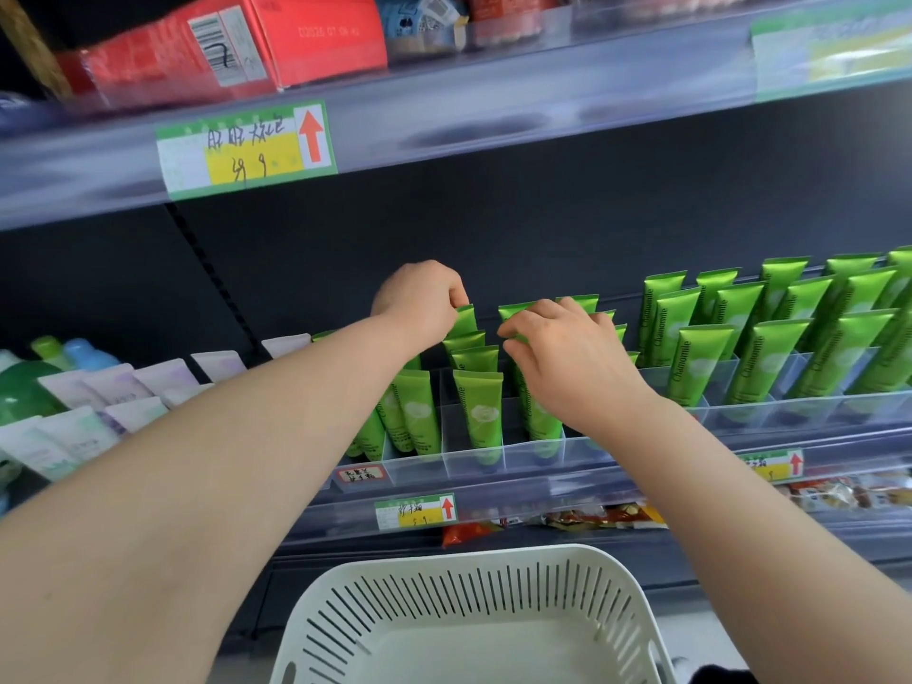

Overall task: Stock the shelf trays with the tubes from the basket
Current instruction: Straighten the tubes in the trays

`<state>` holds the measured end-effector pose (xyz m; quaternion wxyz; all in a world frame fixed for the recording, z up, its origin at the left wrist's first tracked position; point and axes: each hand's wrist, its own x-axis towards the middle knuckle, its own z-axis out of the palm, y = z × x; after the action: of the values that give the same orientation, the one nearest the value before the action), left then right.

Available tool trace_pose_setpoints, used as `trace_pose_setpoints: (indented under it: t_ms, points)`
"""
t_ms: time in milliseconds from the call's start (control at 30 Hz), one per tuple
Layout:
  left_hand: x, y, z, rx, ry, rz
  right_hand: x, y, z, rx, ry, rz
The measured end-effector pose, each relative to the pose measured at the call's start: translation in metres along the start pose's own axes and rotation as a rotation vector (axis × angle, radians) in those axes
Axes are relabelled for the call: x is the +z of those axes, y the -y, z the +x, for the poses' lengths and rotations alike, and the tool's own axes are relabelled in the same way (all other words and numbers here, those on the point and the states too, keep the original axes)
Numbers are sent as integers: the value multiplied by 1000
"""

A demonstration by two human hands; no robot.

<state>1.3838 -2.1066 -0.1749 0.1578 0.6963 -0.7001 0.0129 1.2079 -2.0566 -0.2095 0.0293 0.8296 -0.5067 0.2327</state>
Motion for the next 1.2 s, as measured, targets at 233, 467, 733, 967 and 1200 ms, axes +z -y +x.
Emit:
trace_pose_setpoints:
  t_ms: [233,467,733,967,1200]
  points:
    - [7,-1,2,42,21,-85,0,-1,0,12,16,-16]
    - [6,6,1,45,36,-160,-1,1,0,12,28,-26]
    - [-5,10,-7,44,-27,-284,-1,6,-2,8,21,-35]
    - [-4,6,-15,89,154,-173,0,9,-5,8,11,-30]
    - [2,-5,-16,119,40,-165,-2,4,-6,25,15,-36]
